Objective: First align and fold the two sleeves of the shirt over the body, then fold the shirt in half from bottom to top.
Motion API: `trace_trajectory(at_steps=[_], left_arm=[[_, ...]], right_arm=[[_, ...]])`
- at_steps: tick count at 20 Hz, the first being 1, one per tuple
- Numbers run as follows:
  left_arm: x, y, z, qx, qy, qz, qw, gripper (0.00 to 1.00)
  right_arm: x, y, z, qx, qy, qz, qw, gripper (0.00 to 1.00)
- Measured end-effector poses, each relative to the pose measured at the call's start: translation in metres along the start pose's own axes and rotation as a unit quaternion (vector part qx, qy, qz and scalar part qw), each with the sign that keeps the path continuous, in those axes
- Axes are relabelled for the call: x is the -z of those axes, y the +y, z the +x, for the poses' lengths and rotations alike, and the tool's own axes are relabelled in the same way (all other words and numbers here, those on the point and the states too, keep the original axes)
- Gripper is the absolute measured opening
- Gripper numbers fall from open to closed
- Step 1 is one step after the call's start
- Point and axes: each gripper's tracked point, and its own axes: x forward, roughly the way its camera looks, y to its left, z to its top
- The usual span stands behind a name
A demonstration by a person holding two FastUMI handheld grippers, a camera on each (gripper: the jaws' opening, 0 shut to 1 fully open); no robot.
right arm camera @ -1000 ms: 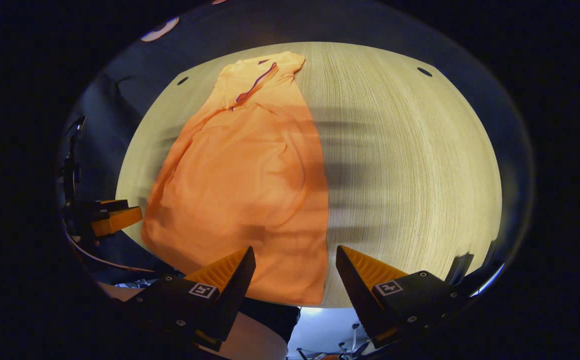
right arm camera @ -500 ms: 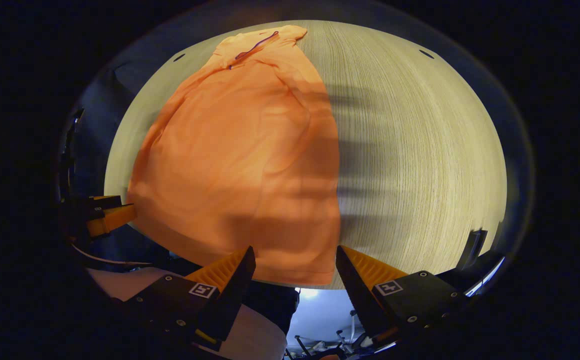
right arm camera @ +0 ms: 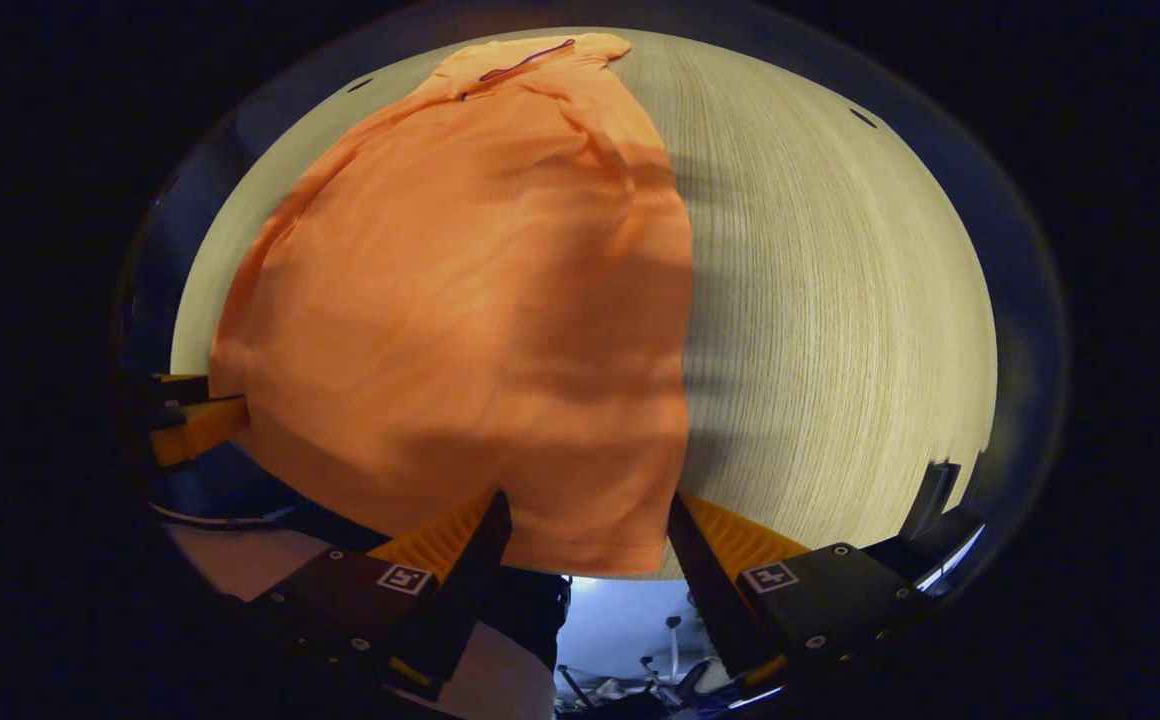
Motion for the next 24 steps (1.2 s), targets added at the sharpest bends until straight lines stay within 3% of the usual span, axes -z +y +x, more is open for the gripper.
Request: trace_trajectory(at_steps=[1,2,5,6,7,8,9,10,12,13,15,16,22,24], left_arm=[[0.001,0.000,0.001,0.002,0.006,-0.003,1.000,0.99],[0.001,0.000,0.001,0.003,0.007,-0.007,1.000,0.99],[0.001,0.000,0.001,0.003,0.013,-0.007,1.000,0.99],[0.001,-0.001,0.000,0.005,0.013,-0.007,1.000,0.99],[-0.001,-0.004,0.002,0.008,0.007,-0.001,1.000,0.94],[0.000,-0.007,0.000,0.011,-0.002,0.012,1.000,0.89],[-0.003,-0.012,0.001,0.015,-0.009,0.026,1.000,0.68],[-0.002,-0.018,0.002,0.021,-0.014,0.031,0.999,0.54],[-0.005,-0.022,0.001,0.025,-0.029,0.046,0.998,0.07],[-0.005,-0.024,-0.001,0.031,-0.029,0.049,0.998,0.01],[0.000,-0.022,0.001,0.046,-0.029,0.044,0.998,0.01],[-0.002,-0.023,0.001,0.051,-0.026,0.034,0.998,0.01],[-0.007,-0.024,-0.017,0.072,-0.020,0.002,0.997,0.01],[-0.019,-0.026,-0.032,0.082,-0.033,-0.002,0.996,0.01]], right_arm=[[0.002,0.001,0.000,0.000,0.005,0.004,1.000,0.96],[0.002,0.003,0.001,0.000,0.008,0.008,1.000,0.85],[-0.001,0.003,0.000,-0.002,0.005,0.002,1.000,0.69],[0.000,0.003,0.001,-0.002,0.001,0.003,1.000,0.48],[0.000,0.002,0.000,-0.003,-0.001,0.006,1.000,0.46],[0.000,0.002,0.001,-0.005,-0.003,0.008,1.000,0.35],[0.000,0.005,0.001,-0.011,-0.004,0.025,1.000,0.32],[0.002,0.008,0.002,-0.021,0.000,0.025,0.999,0.10],[0.001,0.010,0.001,-0.022,-0.002,0.019,1.000,0.10],[0.001,0.011,0.001,-0.025,-0.003,0.011,1.000,0.10],[0.001,0.016,0.007,-0.036,-0.012,0.018,0.999,0.10],[0.004,0.017,-0.001,-0.042,-0.002,0.019,0.999,0.00],[-0.008,0.011,-0.022,-0.059,-0.017,0.036,0.997,0.00],[-0.022,0.003,-0.034,-0.049,-0.038,0.026,0.998,0.00]])
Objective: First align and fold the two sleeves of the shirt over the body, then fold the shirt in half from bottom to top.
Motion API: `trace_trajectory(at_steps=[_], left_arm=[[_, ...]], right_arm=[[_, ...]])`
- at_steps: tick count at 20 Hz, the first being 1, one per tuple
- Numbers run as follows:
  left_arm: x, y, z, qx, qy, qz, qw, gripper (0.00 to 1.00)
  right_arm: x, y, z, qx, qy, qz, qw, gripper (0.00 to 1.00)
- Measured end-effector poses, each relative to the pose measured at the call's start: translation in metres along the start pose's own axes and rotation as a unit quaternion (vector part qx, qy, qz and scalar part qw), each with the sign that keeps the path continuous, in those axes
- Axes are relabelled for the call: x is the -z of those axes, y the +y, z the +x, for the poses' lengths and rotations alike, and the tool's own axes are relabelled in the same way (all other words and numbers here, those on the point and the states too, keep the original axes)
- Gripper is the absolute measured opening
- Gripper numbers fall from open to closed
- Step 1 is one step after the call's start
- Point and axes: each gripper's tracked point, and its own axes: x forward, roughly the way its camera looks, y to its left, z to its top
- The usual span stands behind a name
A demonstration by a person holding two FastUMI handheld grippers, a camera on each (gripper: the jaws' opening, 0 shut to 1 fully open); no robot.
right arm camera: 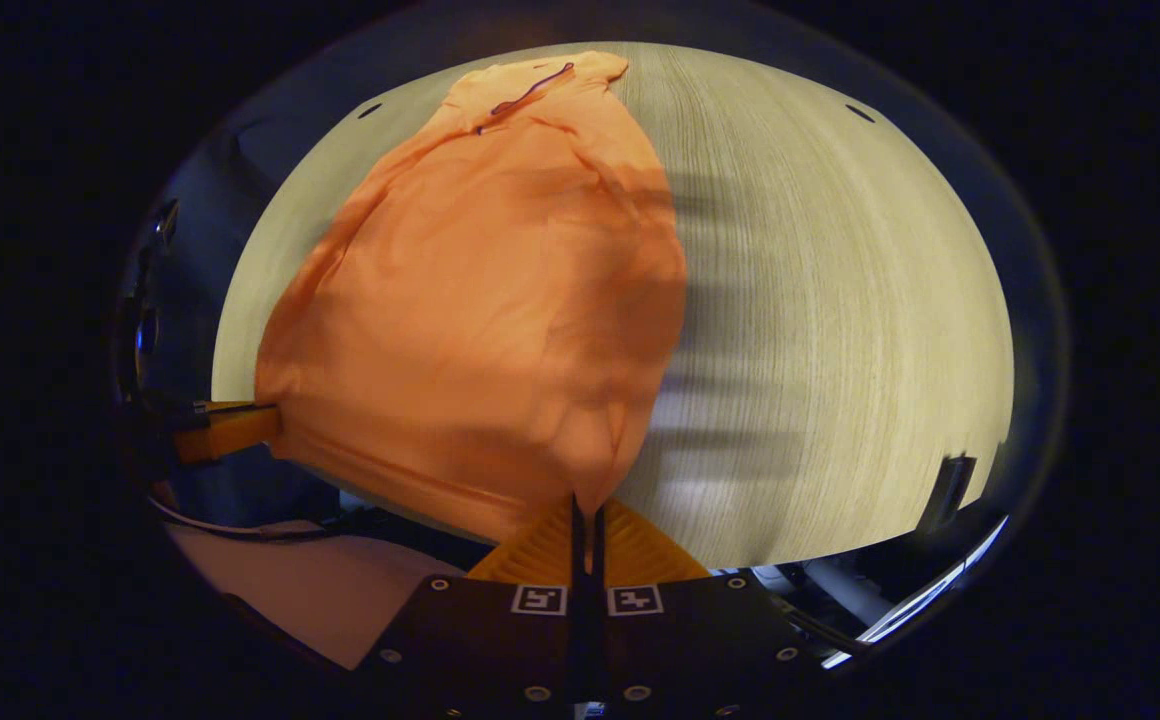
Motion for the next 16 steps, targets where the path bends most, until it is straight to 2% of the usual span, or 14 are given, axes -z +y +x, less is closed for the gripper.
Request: trace_trajectory(at_steps=[6,11,16], left_arm=[[-0.076,-0.011,-0.045,0.015,-0.080,0.006,0.997,0.01],[-0.139,-0.015,-0.058,0.019,-0.129,0.025,0.991,0.01],[-0.197,-0.022,-0.068,0.029,-0.170,0.038,0.984,0.01]], right_arm=[[-0.062,-0.010,-0.035,-0.002,-0.063,0.000,0.998,0.00],[-0.121,-0.020,-0.056,-0.011,-0.116,0.013,0.993,0.00],[-0.178,-0.034,-0.071,0.007,-0.158,0.002,0.987,0.00]])
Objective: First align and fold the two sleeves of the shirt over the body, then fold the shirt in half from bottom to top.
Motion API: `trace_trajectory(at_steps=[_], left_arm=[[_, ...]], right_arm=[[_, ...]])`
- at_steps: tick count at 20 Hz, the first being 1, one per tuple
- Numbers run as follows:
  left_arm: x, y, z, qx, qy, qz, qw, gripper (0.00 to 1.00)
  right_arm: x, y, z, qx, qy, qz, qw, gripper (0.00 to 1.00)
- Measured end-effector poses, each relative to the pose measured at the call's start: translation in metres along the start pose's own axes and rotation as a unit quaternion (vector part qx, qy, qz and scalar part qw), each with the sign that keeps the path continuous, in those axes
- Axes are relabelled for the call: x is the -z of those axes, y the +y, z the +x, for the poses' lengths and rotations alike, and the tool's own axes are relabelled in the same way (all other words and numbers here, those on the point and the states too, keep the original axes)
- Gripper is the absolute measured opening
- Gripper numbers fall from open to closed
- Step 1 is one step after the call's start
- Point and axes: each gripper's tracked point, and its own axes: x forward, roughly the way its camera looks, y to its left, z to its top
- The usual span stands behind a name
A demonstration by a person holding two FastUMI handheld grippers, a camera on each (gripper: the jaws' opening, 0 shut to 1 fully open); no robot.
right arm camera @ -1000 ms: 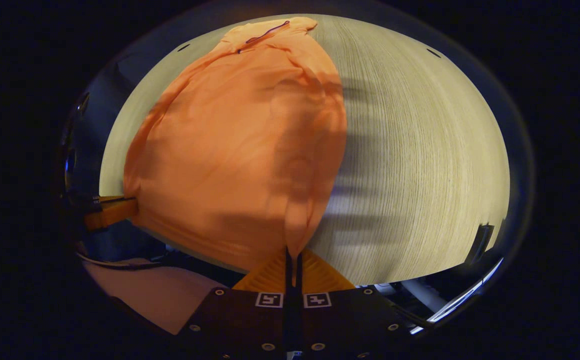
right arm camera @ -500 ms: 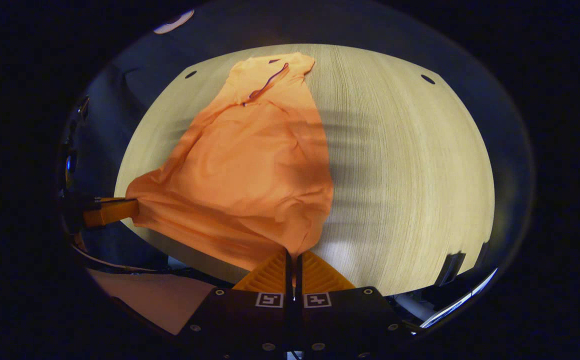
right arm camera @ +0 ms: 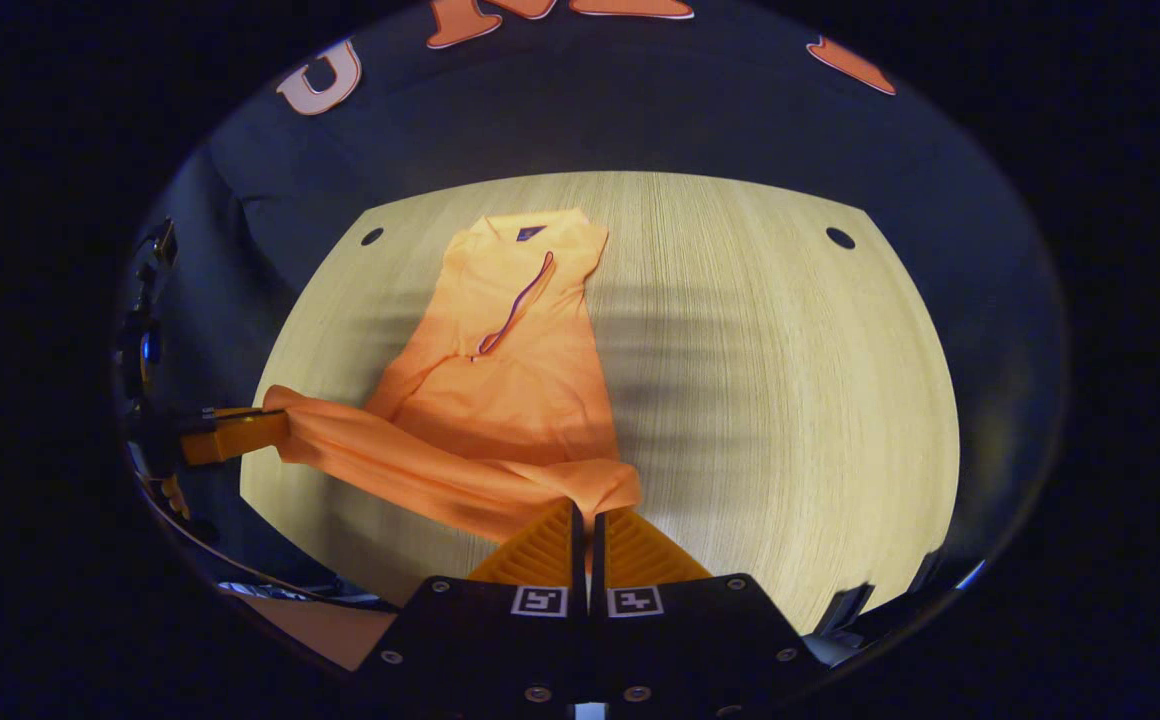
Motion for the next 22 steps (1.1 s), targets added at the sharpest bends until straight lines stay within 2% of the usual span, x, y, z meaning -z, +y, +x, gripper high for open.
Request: trace_trajectory(at_steps=[11,13,18,22], left_arm=[[-0.140,0.004,0.026,0.012,-0.077,0.018,0.997,0.01],[-0.168,0.010,0.035,0.002,-0.095,0.035,0.995,0.01],[-0.219,0.022,0.079,-0.010,-0.106,0.040,0.994,0.01],[-0.235,0.036,0.126,-0.018,-0.091,0.040,0.995,0.01]], right_arm=[[-0.144,-0.022,0.009,0.021,-0.087,-0.007,0.996,0.00],[-0.166,-0.023,0.023,0.024,-0.096,-0.001,0.995,0.00],[-0.208,-0.030,0.066,0.032,-0.100,0.015,0.994,0.00],[-0.226,-0.035,0.120,0.042,-0.085,0.023,0.995,0.00]])
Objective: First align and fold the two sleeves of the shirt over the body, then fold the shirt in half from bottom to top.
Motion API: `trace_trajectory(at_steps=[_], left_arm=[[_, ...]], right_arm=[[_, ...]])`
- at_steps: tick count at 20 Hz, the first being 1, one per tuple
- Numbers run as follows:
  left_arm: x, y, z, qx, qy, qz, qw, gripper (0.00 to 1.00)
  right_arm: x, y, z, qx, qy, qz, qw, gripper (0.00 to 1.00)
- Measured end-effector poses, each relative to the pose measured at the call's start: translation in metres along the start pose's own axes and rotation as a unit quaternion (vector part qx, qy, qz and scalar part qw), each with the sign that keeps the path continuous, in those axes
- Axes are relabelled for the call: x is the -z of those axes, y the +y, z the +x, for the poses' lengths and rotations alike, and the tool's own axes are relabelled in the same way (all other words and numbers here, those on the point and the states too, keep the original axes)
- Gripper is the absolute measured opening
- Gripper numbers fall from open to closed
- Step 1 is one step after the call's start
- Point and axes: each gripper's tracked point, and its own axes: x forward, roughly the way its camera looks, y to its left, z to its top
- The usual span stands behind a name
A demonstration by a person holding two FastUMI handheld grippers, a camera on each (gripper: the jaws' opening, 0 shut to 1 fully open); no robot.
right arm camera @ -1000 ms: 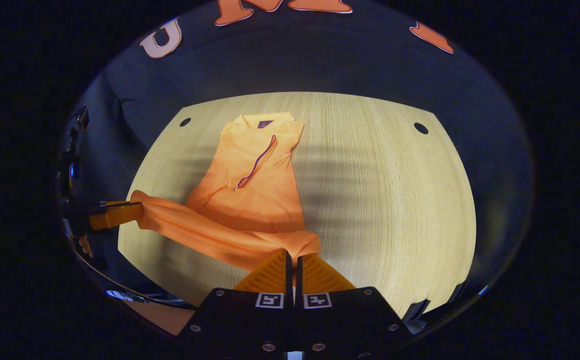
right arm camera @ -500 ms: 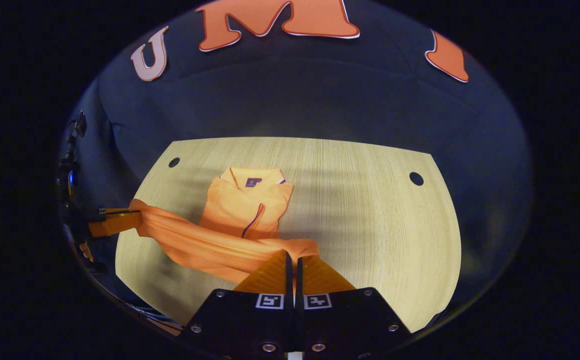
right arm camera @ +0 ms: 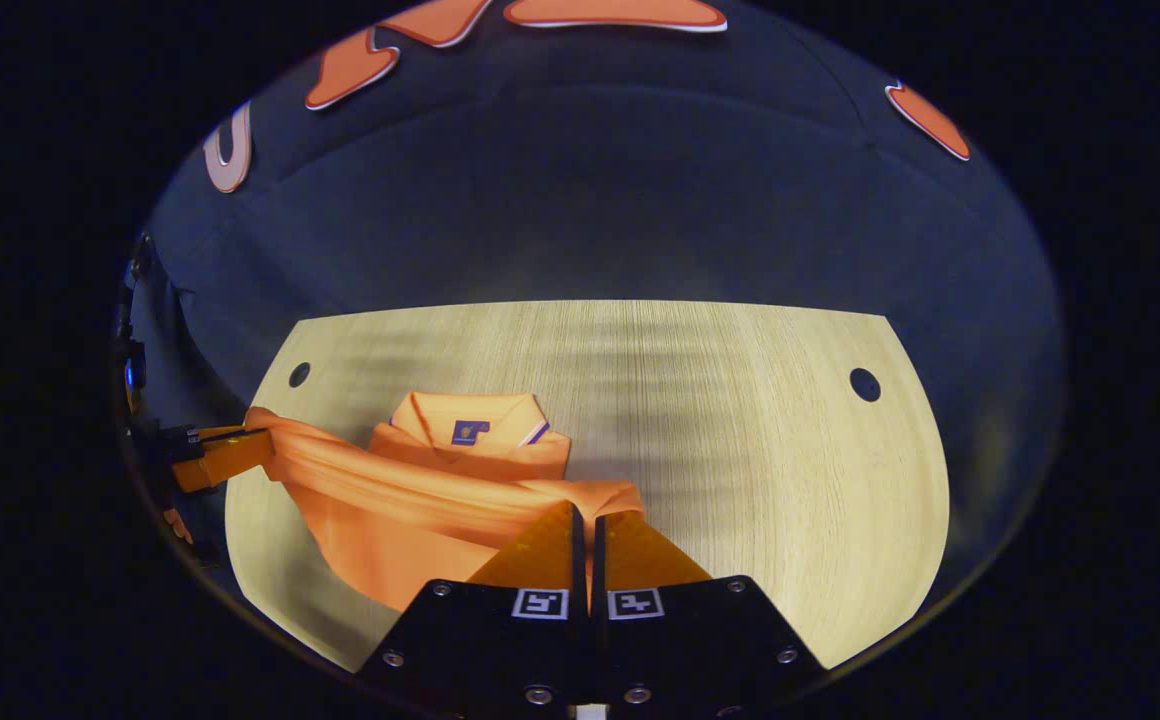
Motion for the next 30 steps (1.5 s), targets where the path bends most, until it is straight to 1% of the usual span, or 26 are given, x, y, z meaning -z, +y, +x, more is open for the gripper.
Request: trace_trajectory(at_steps=[1,3,5,6,8,9,10,13,14,15,16,20,24,27,30], left_arm=[[0.005,0.003,0.018,-0.002,0.014,0.003,1.000,0.00],[0.013,0.014,0.046,-0.017,0.032,0.004,0.999,0.01],[0.025,0.021,0.065,-0.026,0.044,-0.014,0.999,0.01],[0.031,0.025,0.072,-0.030,0.052,-0.026,0.998,0.01],[0.042,0.028,0.082,-0.030,0.067,-0.039,0.997,0.02],[0.045,0.030,0.084,-0.031,0.072,-0.041,0.996,0.05],[0.046,0.031,0.086,-0.031,0.075,-0.042,0.996,0.05],[0.038,0.040,0.085,-0.043,0.059,-0.040,0.996,0.54],[0.035,0.042,0.085,-0.047,0.052,-0.041,0.997,0.69],[0.033,0.044,0.080,-0.051,0.049,-0.039,0.997,0.83],[0.032,0.047,0.080,-0.052,0.048,-0.038,0.997,0.96],[0.023,0.052,0.066,-0.067,0.030,-0.044,0.996,0.97],[-0.002,0.055,0.036,-0.076,-0.015,-0.046,0.996,0.97],[-0.026,0.054,0.000,-0.084,-0.061,-0.035,0.994,0.97],[-0.044,0.044,-0.037,-0.092,-0.096,-0.019,0.991,0.96]], right_arm=[[0.002,-0.001,0.013,0.005,0.008,-0.003,1.000,0.00],[0.007,0.006,0.035,-0.006,0.026,0.009,1.000,0.00],[0.013,0.007,0.058,-0.010,0.040,0.012,0.999,0.01],[0.013,0.009,0.066,-0.012,0.037,0.008,0.999,0.01],[0.004,0.011,0.078,-0.013,0.004,-0.019,1.000,0.01],[0.000,0.013,0.081,-0.017,-0.010,-0.027,0.999,0.02],[0.000,0.014,0.082,-0.011,-0.011,-0.024,1.000,0.02],[0.005,0.015,0.089,-0.008,0.002,-0.001,1.000,0.04],[0.010,0.016,0.090,-0.010,0.011,0.008,1.000,0.11],[0.013,0.018,0.090,-0.013,0.020,0.019,1.000,0.17],[0.017,0.022,0.091,-0.018,0.026,0.028,0.999,0.24],[0.020,0.013,0.083,-0.006,0.021,0.023,1.000,1.00],[0.010,0.016,0.054,-0.008,-0.008,0.021,1.000,0.99],[-0.008,0.013,0.023,-0.003,-0.044,0.014,0.999,0.99],[-0.023,0.015,-0.013,-0.012,-0.074,0.026,0.997,1.00]])
